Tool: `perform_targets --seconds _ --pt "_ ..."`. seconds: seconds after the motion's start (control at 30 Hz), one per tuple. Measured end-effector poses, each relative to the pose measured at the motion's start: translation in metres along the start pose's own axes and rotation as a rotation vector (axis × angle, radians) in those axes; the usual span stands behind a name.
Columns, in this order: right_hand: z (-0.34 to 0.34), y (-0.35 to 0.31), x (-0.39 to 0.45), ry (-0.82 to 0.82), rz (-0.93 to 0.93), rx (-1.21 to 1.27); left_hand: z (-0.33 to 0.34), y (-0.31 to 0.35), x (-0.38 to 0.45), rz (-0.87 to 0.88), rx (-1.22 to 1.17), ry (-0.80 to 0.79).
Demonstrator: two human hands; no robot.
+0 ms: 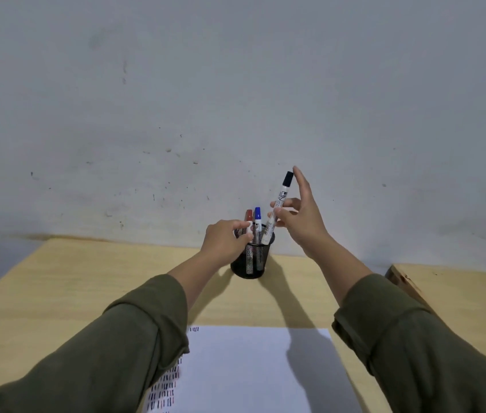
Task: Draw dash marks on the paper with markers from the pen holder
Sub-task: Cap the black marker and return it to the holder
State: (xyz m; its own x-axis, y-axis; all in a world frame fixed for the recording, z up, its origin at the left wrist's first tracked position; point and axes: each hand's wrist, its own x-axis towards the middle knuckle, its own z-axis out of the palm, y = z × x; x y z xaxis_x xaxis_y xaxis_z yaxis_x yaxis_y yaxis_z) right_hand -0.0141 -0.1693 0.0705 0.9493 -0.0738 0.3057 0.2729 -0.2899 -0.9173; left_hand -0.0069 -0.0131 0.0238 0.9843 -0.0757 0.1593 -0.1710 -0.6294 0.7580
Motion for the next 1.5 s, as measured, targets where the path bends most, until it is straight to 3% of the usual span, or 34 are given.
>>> perform_targets --seconds 0.27,0.53,1.07,1.37,1.5 --pt "0.012 0.030 0.027 -0.004 -0.077 -0.308 0.015 -0.014 0.011 0.071 0.050 0.008" --pt "0.024 0.057 0.033 -0.067 -0.060 -0.527 0.023 -0.024 0.014 0.073 -0.062 0.073" --pt "0.027 0.073 0.040 -0.123 -0.131 -0.686 0.020 -0.024 0.019 0.034 -0.144 0.071" --pt "0.031 0.068 0.053 -0.263 -0.091 -0.910 0.020 -0.027 0.021 0.020 -0.153 0.080" --pt "0.033 0.066 0.053 -0.231 -0.102 -0.846 0.020 -0.026 0.022 0.020 -0.163 0.074"
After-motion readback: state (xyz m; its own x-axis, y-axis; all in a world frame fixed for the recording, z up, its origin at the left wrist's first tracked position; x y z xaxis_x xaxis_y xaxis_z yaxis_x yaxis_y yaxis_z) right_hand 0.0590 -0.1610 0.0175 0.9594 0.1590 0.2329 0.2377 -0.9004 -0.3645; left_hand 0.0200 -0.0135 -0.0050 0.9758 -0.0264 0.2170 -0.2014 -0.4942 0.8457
